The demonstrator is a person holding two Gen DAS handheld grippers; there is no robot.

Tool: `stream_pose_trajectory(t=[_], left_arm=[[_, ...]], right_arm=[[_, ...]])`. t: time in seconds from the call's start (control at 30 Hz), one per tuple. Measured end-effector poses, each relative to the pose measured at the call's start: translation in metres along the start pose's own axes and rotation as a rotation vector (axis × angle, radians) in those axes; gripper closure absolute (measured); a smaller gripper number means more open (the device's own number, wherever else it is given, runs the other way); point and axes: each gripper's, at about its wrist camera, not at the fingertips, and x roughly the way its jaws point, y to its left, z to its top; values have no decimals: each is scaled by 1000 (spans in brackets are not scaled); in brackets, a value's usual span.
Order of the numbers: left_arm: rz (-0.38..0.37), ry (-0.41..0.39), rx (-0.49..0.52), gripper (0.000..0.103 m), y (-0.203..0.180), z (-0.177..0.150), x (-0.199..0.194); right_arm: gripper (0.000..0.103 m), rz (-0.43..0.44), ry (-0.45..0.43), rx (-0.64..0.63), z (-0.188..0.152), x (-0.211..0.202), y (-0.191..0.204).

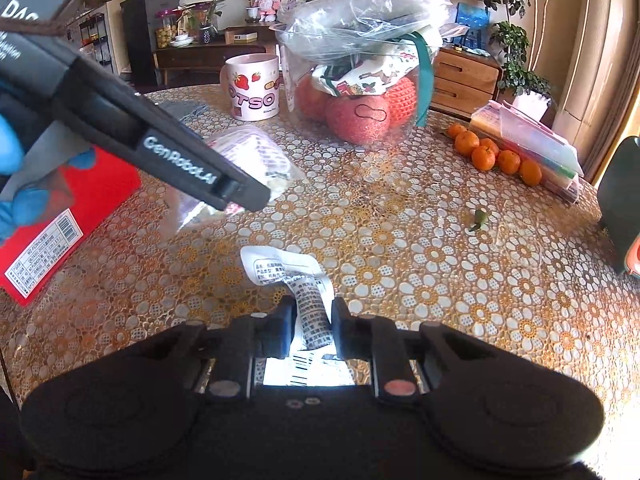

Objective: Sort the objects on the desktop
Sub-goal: 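Carry the white printed packet and white bag over the red box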

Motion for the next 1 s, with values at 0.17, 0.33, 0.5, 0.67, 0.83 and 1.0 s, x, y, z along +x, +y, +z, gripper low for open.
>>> stream_pose_trajectory(t=[0.17,0.33,0.5,0.67,0.83,1.0], left_arm=[[-9,-12,-19,49,-3,-24,-24],[-25,-15,-39,49,-5,-45,-44],[-31,-34,-60,49,-6,-60,-65],[-12,-68,-88,49,-6,-73,-88],[13,-100,-105,49,-4,-83,-113],[34,-119,-144,49,5,-92,-137]], right_arm=[[86,-20,18,46,-9,-15,2],[86,-22,14,80,-15,-30,6],[86,-22,-7,102,-16,-50,14],[86,-19,-26,104,-16,-70,27],[86,-10,-50,121,-14,-91,40],[86,-6,-72,126,-8,-109,55]])
